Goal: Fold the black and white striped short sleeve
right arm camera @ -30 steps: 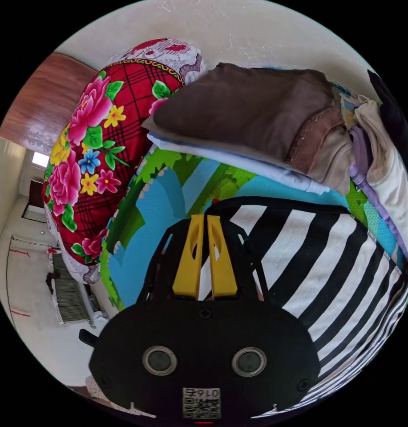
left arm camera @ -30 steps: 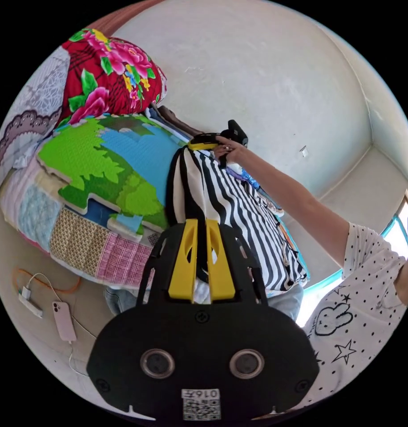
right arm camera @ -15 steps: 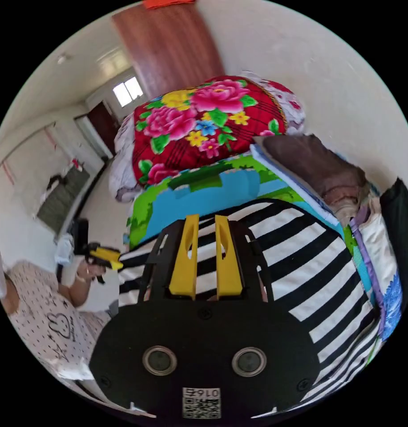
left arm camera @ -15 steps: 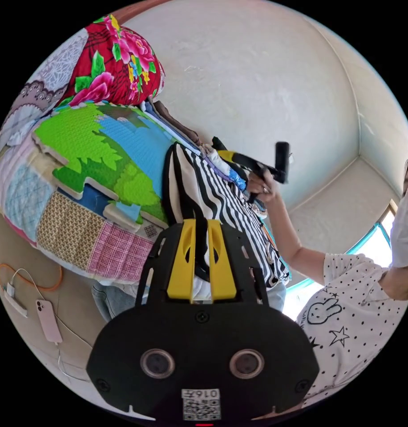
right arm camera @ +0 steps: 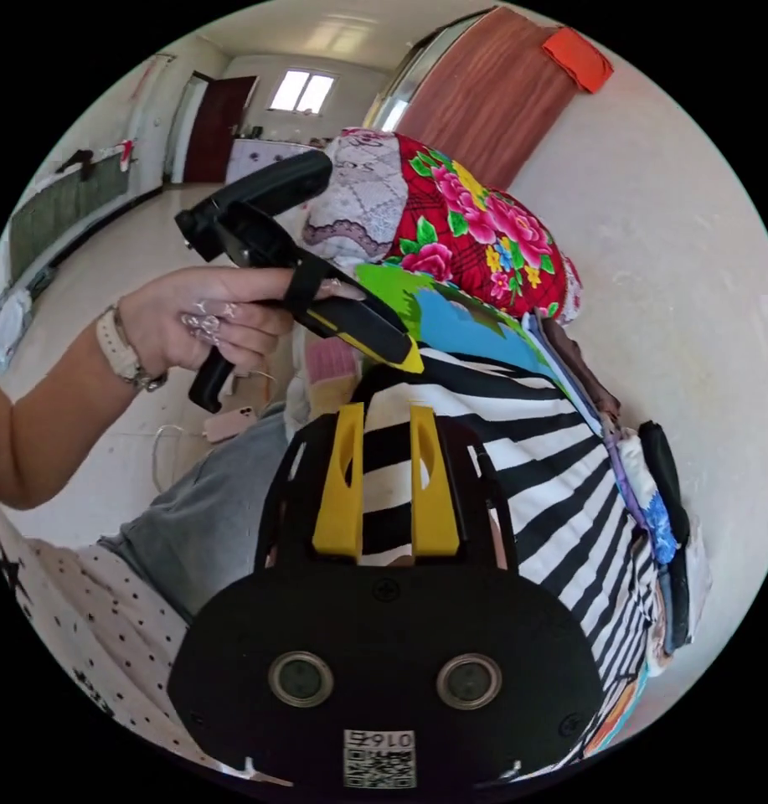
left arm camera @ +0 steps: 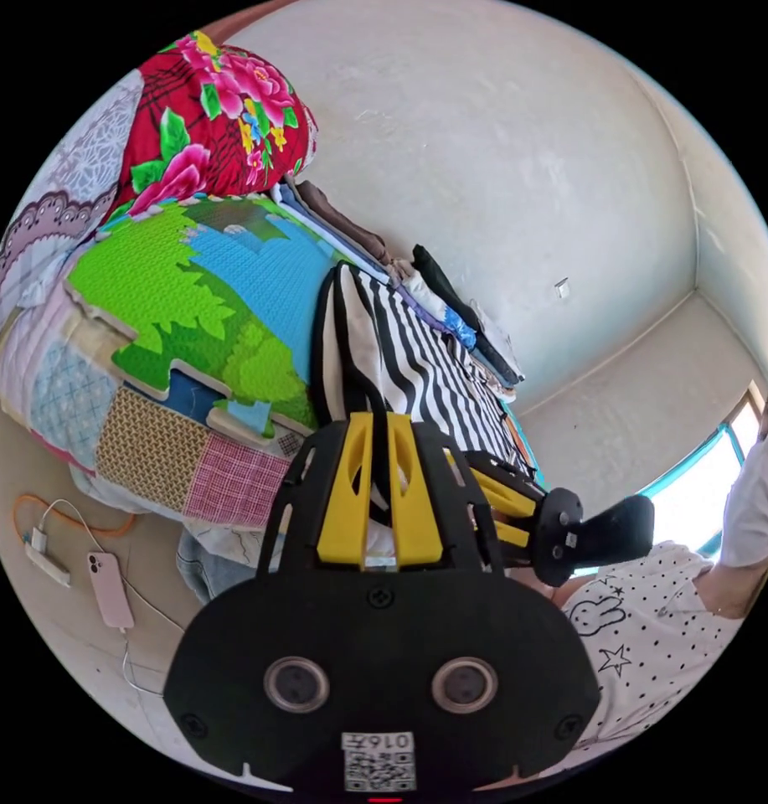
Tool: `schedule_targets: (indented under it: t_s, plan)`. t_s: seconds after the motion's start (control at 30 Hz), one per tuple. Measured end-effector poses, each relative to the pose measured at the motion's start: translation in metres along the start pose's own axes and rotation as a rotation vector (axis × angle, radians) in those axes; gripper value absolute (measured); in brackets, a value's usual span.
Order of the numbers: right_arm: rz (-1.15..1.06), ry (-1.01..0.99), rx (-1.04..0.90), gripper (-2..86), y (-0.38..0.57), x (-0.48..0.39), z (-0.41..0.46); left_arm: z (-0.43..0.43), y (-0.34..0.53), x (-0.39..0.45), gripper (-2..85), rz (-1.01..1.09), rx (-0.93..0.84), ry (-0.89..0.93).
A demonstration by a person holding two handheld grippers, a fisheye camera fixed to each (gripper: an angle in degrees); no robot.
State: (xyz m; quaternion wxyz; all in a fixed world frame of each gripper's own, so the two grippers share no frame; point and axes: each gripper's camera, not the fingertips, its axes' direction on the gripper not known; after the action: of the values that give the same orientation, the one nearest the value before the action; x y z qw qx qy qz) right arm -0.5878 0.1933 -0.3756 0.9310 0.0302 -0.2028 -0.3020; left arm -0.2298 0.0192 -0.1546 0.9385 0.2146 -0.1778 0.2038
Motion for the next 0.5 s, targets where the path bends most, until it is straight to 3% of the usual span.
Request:
schedule_targets:
  t_s: [0.5]
  plan:
    - [0.013,0.055,0.01,1.1,-0.028,-0.105,-0.086,0.016,-0.021,-0.019,-0.9,-0.005,-0.022,-0.006]
